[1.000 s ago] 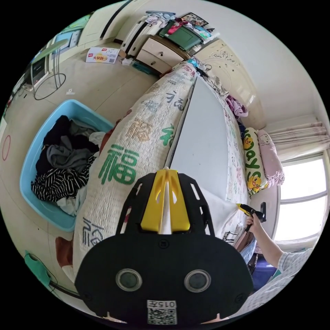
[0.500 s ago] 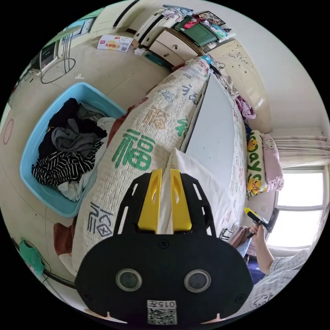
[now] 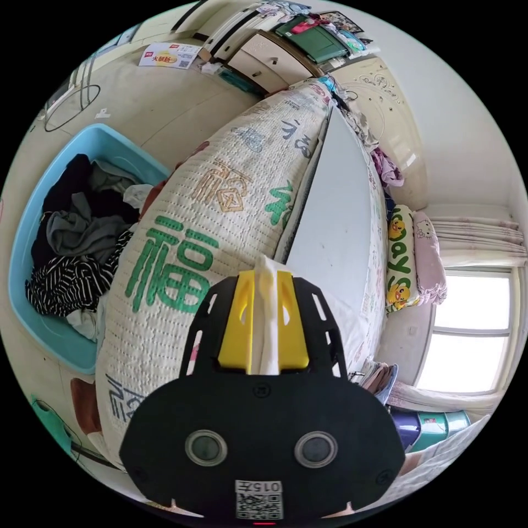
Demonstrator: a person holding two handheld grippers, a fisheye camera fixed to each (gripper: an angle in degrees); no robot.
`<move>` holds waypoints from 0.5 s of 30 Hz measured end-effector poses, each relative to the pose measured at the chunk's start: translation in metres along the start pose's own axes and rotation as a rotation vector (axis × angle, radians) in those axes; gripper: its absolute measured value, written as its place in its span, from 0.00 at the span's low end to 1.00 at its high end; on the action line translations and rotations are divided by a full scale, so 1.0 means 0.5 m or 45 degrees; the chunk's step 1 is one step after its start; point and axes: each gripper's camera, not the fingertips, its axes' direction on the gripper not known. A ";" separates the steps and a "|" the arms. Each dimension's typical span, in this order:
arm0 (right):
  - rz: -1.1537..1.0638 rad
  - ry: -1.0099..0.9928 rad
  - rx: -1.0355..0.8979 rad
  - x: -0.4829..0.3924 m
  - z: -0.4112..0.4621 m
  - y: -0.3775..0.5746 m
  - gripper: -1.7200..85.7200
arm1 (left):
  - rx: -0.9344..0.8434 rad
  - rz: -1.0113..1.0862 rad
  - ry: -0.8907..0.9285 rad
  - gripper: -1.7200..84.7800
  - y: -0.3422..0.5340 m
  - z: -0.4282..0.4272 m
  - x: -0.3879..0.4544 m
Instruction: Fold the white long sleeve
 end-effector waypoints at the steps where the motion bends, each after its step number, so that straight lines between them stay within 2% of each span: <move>1: 0.015 0.055 0.014 -0.008 0.010 -0.003 0.10 | -0.022 0.010 0.028 0.04 -0.008 0.005 0.003; 6: 0.150 -0.054 0.068 -0.026 0.002 -0.002 0.03 | -0.016 0.112 0.011 0.02 -0.021 0.001 0.032; 10: 0.107 0.020 0.044 -0.061 0.024 -0.001 0.02 | -0.075 0.176 -0.094 0.02 -0.022 0.019 0.057; 13: 0.245 -0.056 -0.052 -0.040 0.082 -0.011 0.03 | -0.121 0.177 -0.158 0.02 -0.017 0.042 0.065; 15: 0.356 -0.130 -0.012 -0.028 0.085 -0.008 0.03 | -0.120 0.251 -0.198 0.02 -0.011 0.047 0.081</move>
